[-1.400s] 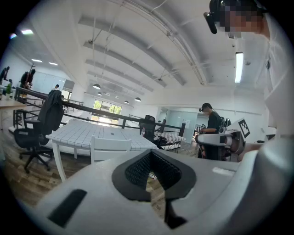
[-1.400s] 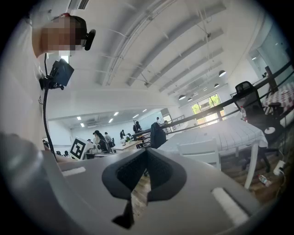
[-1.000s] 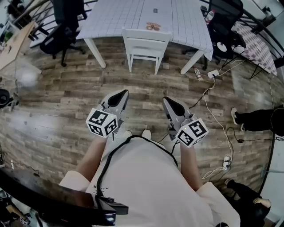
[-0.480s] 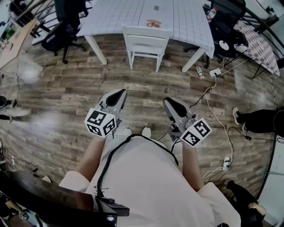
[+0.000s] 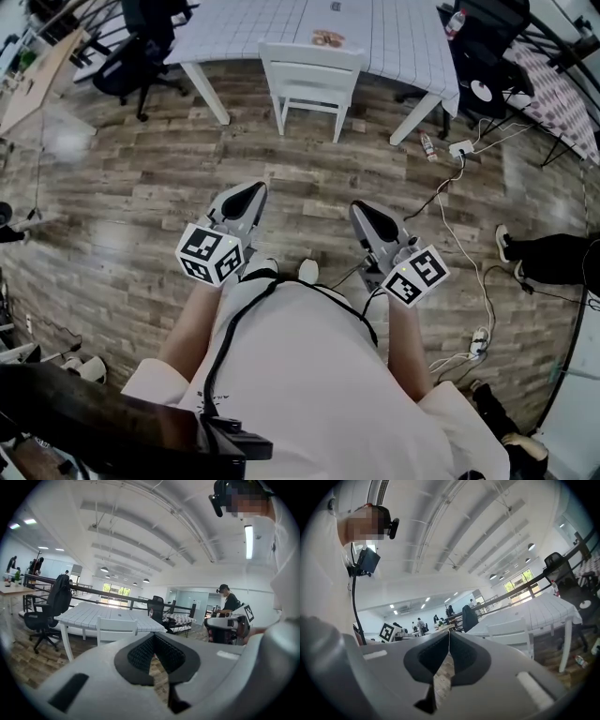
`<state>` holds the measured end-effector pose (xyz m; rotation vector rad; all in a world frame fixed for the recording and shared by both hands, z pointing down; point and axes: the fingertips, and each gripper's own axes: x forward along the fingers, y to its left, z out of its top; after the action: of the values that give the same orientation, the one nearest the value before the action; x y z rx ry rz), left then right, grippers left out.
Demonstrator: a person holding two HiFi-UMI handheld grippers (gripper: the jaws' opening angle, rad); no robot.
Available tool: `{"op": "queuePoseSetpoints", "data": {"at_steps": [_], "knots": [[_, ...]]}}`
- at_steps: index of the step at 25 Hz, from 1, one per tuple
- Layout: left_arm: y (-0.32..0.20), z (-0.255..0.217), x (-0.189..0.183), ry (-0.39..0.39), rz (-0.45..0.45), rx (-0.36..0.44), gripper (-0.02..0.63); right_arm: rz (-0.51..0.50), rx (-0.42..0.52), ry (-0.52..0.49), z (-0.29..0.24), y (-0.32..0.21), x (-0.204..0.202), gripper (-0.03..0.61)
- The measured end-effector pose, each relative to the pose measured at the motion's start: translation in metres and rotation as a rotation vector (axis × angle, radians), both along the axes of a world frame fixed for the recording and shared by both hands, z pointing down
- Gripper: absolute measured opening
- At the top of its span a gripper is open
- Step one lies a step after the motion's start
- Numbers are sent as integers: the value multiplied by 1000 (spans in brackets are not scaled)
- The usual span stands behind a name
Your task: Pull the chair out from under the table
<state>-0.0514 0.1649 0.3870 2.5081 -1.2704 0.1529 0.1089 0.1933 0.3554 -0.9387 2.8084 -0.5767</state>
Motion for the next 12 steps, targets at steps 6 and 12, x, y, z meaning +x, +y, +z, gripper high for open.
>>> {"op": "queuePoseSetpoints", "data": {"at_steps": [6,12], "knots": [[8,4,12,-10,-24,2,6,-13,-4,13,11,9,15,9],[13,5,23,-15,-24,6,6,-12,-10,10,14,14,27,9]]}}
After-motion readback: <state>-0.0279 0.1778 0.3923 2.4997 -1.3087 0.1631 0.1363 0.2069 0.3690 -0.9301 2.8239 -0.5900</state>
